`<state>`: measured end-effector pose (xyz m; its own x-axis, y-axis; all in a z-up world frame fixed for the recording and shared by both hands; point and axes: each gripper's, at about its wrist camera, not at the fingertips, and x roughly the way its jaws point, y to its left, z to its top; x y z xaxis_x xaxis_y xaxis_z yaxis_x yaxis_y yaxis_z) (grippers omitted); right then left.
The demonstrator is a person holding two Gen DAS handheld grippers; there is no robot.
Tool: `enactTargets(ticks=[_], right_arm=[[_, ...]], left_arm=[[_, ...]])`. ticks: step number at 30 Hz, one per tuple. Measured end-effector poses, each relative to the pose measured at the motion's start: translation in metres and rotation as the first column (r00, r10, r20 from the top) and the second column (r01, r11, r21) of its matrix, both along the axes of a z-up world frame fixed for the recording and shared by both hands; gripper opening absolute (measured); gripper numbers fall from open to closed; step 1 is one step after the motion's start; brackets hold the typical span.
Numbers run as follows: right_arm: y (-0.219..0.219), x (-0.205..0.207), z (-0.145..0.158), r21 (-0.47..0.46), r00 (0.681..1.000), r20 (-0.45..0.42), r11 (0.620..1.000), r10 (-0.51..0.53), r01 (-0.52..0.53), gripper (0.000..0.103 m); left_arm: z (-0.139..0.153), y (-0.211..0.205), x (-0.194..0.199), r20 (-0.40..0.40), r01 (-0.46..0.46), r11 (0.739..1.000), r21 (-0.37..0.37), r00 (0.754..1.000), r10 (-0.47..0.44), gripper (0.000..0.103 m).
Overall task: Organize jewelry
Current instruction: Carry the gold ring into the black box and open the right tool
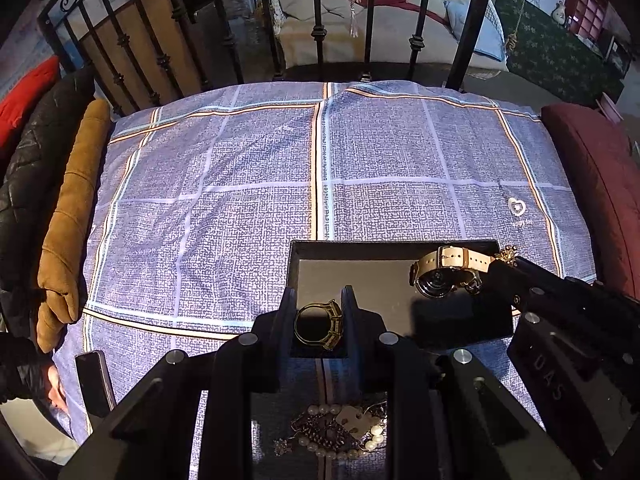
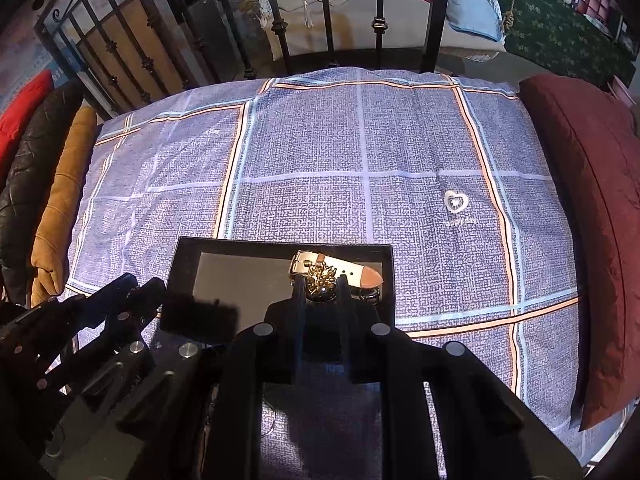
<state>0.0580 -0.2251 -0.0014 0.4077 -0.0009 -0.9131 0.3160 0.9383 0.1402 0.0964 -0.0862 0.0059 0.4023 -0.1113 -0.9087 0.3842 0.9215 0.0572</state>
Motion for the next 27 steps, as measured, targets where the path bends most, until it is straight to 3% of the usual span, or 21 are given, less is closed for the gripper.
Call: enactTargets(ticks=[5, 6, 7, 8, 10, 12, 14, 27], right_arm=[[-0.001, 0.004, -0.003, 0.012, 1.000, -0.008, 1.000, 0.011, -0.011, 0.018], [-0.001, 0.005, -0.003, 0.011, 1.000, -0.013, 1.000, 0.017, -0.017, 0.019], [-0.001, 0.006, -0.004, 0.008, 1.000, -0.018, 1.000, 0.025, -0.025, 0.021], [0.000, 0.006, -0.004, -0.002, 0.999, -0.021, 1.000, 0.029, -0.029, 0.031], [-0.002, 0.005, -0.003, -0.023, 1.000, -0.015, 0.999, 0.023, -0.023, 0.041], [-0.007, 0.005, -0.004, -0.038, 1.000, -0.022, 0.999, 0.008, -0.008, 0.057], [-0.011, 0.004, -0.004, -0.027, 1.000, -0.016, 1.000, -0.002, 0.001, 0.061], [-0.017, -0.013, 0.004, -0.015, 1.000, -0.005, 1.000, -0.018, 0.017, 0.063]], left_arm=[[0.000, -0.001, 0.002, 0.000, -0.008, 1.000, 0.002, 1.000, 0.008, 0.024], [0.001, 0.000, 0.003, -0.002, -0.014, 1.000, 0.001, 1.000, 0.014, 0.028], [0.001, 0.000, 0.004, -0.006, -0.015, 1.000, -0.005, 1.000, 0.015, 0.041], [0.001, 0.000, 0.004, -0.001, -0.018, 1.000, -0.004, 1.000, 0.018, 0.053], [0.002, 0.001, 0.004, 0.025, -0.033, 0.999, 0.023, 0.999, 0.033, 0.056], [0.001, 0.004, 0.007, 0.015, -0.050, 0.999, 0.021, 0.999, 0.049, 0.059], [0.000, 0.008, 0.011, -0.001, -0.063, 0.998, 0.008, 0.998, 0.063, 0.062], [0.003, 0.018, 0.006, 0.018, -0.063, 0.997, 0.034, 0.998, 0.063, 0.062]])
